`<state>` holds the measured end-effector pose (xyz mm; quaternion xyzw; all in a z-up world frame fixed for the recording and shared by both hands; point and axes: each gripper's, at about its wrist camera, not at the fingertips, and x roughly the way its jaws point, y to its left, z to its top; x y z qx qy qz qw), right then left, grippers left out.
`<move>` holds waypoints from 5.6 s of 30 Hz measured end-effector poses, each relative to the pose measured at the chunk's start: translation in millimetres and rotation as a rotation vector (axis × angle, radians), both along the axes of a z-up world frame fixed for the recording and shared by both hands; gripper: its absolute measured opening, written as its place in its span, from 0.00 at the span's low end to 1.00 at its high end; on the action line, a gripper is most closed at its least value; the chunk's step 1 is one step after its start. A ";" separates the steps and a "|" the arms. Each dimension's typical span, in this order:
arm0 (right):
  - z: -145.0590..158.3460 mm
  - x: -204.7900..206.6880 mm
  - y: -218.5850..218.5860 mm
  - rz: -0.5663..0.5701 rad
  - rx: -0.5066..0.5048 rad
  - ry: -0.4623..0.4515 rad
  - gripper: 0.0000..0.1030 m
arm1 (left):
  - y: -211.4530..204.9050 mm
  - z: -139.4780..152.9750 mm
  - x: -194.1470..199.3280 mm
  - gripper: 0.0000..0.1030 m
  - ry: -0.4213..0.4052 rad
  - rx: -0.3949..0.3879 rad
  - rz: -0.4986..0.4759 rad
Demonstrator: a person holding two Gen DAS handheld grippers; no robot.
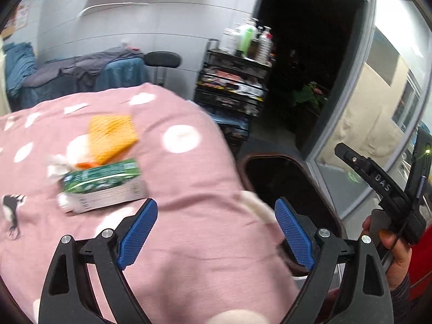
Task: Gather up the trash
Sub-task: 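Move both tools back over the bed toward the tissue and yellow net, then grasp the white tissue with the left tool while the right tool grasps the yellow mesh net, then carry the tissue and yellow net toward the bin with both tools, then open the right tool over the bin while the left tool releases the white tissue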
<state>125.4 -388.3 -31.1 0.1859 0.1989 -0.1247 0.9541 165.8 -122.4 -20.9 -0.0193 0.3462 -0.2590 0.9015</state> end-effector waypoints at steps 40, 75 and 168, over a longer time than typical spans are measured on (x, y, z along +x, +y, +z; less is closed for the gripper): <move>-15.6 135.5 174.9 0.621 -0.070 0.240 0.95 | 144.1 -36.1 134.7 0.64 0.187 0.002 0.340; -54.7 286.8 293.9 0.719 -0.388 0.524 0.74 | 187.8 -28.5 62.3 0.23 0.089 -0.071 0.497; -80.5 31.4 -35.0 -0.020 0.096 0.296 0.76 | -25.4 -11.6 -20.5 0.23 0.030 -0.079 -0.044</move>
